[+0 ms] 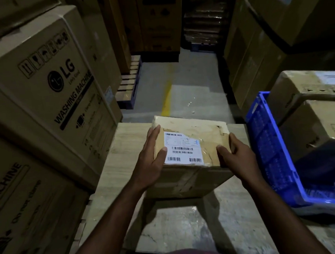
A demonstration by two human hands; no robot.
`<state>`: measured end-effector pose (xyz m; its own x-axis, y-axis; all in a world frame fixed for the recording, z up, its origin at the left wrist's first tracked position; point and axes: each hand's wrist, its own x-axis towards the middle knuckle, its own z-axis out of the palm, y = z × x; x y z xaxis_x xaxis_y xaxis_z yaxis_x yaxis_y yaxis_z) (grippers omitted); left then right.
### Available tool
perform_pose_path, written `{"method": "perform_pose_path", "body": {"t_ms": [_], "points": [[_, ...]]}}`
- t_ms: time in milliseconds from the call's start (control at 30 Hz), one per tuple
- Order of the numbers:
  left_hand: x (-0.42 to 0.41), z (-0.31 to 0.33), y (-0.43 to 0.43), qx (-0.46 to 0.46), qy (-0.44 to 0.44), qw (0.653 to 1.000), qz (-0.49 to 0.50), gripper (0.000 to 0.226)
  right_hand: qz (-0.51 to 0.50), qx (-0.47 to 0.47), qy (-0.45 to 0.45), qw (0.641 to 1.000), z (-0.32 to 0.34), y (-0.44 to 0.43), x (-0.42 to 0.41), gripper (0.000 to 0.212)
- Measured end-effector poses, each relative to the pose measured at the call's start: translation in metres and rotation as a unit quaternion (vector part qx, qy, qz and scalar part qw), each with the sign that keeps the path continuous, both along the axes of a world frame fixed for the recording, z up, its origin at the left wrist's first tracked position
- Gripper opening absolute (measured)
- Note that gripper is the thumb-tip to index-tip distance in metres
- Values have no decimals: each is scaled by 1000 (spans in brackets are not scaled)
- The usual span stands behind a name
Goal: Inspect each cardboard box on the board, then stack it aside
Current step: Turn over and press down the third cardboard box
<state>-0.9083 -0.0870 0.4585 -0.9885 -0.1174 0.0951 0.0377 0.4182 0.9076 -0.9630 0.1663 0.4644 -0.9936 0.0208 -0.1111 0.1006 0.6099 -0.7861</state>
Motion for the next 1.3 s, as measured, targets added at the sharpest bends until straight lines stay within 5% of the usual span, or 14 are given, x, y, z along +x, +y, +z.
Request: {"method": "perform_pose_path", "body": {"t_ms": [200, 333, 467, 600, 1033, 1300], "points": [[10, -32, -3, -65, -40, 997, -28, 55, 18, 195, 41, 980, -3, -4, 5, 68], [11, -23, -1, -175, -53, 983, -34, 58, 16, 232, 43, 972, -10, -8, 11, 67], [1, -5, 3, -351, -46, 934, -49, 67, 17, 267, 148, 952, -3, -22, 9, 56], [-13, 7, 16, -408, -33, 910, -71, 60, 106, 226, 158, 955, 0, -44, 1, 58], [-25, 4, 33, -486, -80, 866, -88, 81, 274, 297, 140, 904, -15, -68, -11, 65], [-28, 6, 41, -472, -72, 875, -82, 73, 264, 232, 131, 927, -15, -60, -17, 66]]}}
